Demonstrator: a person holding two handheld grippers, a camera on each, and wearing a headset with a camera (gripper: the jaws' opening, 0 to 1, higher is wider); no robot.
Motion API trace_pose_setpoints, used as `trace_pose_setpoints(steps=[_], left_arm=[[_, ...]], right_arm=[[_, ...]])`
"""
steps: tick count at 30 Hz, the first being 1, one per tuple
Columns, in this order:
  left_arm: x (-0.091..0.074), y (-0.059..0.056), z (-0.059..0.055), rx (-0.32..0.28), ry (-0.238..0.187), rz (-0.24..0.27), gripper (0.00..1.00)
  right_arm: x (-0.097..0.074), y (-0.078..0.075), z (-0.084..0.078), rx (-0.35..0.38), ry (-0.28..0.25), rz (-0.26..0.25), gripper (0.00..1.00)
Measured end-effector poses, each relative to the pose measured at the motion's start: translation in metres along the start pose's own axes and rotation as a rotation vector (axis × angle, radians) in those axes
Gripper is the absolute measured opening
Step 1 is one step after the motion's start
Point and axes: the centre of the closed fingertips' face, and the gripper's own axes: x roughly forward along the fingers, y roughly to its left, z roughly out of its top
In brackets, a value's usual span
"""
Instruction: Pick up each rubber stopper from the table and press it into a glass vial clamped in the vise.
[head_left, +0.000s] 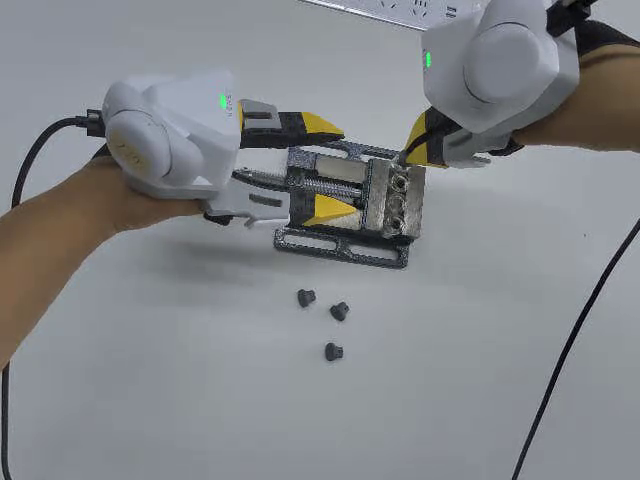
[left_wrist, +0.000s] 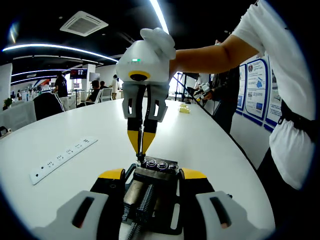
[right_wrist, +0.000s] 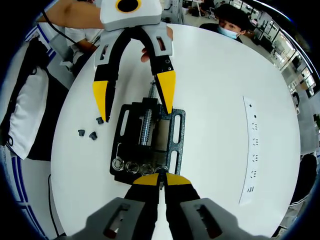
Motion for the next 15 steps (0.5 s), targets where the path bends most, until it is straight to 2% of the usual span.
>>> trace_pose_setpoints(steps=[15], left_arm=[[0.0001, 0.0012, 0.0, 0.003, -0.007, -0.003, 0.41]], right_arm=[[0.0026, 0.0006, 0.0016, -0.012, 0.023, 0.005, 0.03]])
